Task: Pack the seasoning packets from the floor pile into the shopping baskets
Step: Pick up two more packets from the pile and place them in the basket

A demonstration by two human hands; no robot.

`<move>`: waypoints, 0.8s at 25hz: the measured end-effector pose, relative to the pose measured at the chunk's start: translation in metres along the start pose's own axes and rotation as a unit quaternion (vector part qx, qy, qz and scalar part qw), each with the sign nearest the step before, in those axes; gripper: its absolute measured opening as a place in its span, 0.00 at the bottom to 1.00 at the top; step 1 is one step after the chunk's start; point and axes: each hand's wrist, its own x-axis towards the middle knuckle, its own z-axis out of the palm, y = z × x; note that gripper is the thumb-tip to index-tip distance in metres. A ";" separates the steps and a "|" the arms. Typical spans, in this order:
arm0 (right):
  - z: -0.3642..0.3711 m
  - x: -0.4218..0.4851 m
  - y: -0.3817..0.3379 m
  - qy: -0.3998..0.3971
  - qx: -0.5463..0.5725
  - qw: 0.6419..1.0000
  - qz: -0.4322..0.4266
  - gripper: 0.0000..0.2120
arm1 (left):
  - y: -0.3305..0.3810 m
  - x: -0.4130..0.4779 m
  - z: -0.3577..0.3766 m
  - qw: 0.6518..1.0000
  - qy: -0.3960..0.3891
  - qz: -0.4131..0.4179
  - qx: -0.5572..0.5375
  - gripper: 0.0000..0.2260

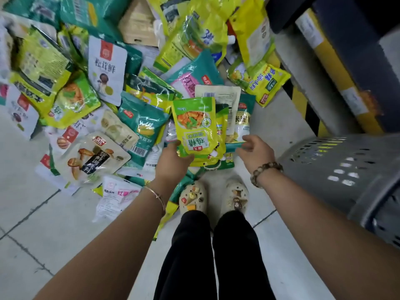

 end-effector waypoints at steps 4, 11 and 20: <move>0.041 0.051 0.020 -0.041 0.001 0.997 0.063 0.19 | -0.006 0.058 0.024 0.993 0.021 -0.034 -0.110 0.29; 0.086 0.105 0.026 0.008 0.037 0.998 0.050 0.19 | -0.004 0.129 0.037 0.981 0.076 -0.067 -0.165 0.37; 0.090 0.103 0.033 -0.043 0.069 0.996 0.023 0.07 | -0.021 0.100 0.033 0.958 0.167 -0.078 -0.218 0.16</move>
